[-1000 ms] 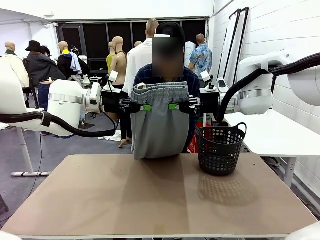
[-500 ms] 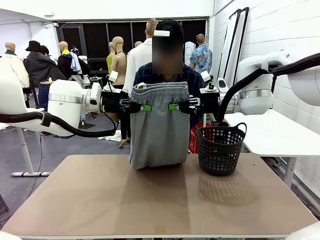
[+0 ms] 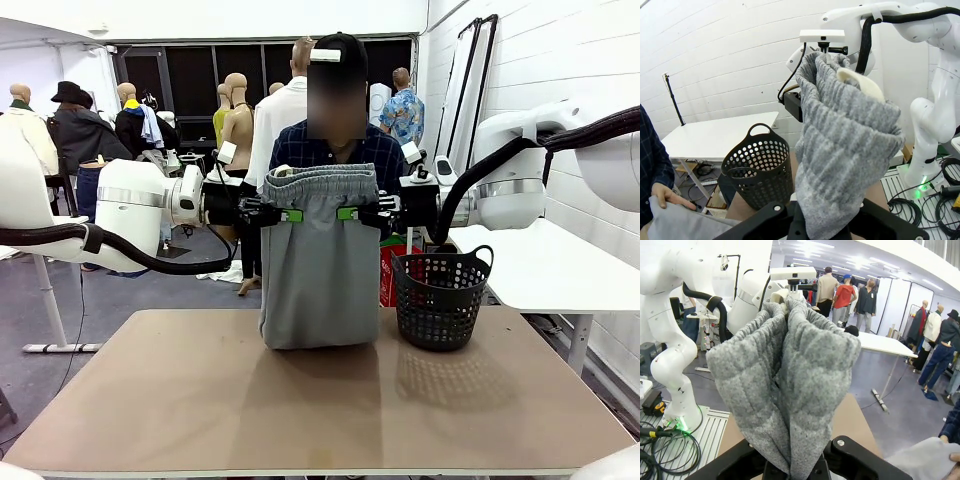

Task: Fold the training pants.
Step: Release the ends of the Training pants and then grab the overlapped ends.

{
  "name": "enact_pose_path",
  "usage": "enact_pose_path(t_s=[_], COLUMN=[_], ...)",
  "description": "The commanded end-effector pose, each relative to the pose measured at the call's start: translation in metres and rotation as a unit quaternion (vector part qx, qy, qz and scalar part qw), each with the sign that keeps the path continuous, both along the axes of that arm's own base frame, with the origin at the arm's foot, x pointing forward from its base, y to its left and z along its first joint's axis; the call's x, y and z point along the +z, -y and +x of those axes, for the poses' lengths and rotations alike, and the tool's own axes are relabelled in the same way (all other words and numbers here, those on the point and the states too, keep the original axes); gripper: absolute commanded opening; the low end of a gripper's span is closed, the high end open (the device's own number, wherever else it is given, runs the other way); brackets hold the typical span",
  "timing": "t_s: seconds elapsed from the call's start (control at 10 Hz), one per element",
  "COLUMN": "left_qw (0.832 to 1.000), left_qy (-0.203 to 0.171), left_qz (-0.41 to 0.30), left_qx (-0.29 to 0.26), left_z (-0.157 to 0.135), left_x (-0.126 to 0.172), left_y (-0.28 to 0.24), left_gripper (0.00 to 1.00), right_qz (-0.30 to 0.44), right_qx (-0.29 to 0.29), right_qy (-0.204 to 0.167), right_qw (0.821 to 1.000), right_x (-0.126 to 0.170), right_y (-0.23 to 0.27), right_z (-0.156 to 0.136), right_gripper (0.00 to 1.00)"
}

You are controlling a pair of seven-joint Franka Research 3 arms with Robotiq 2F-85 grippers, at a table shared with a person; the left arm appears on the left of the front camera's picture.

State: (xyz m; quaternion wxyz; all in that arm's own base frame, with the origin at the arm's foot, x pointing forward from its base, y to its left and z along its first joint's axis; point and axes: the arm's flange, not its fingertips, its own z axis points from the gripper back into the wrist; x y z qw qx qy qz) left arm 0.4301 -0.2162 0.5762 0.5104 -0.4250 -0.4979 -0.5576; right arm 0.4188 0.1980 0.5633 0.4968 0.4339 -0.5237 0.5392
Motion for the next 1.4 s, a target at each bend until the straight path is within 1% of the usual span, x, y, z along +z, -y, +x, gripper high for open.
enact_pose_path(t_s=[0.0, 1.3], left_qw=[1.0, 1.0], left_qy=[0.011, 0.011], left_qz=[-0.012, -0.012], left_qx=[0.005, 0.005], left_z=[-0.004, -0.004], left_x=[0.0011, 0.0011], left_y=[-0.0001, -0.0001], left_gripper=[0.0, 0.0], right_qz=[0.006, 0.006], right_qx=[0.001, 0.001], right_qy=[0.0, 0.0], right_qw=[1.0, 1.0], right_x=[0.0024, 0.0024], right_y=[-0.0008, -0.0008], right_z=[-0.0011, -0.0011], right_gripper=[0.0, 0.0])
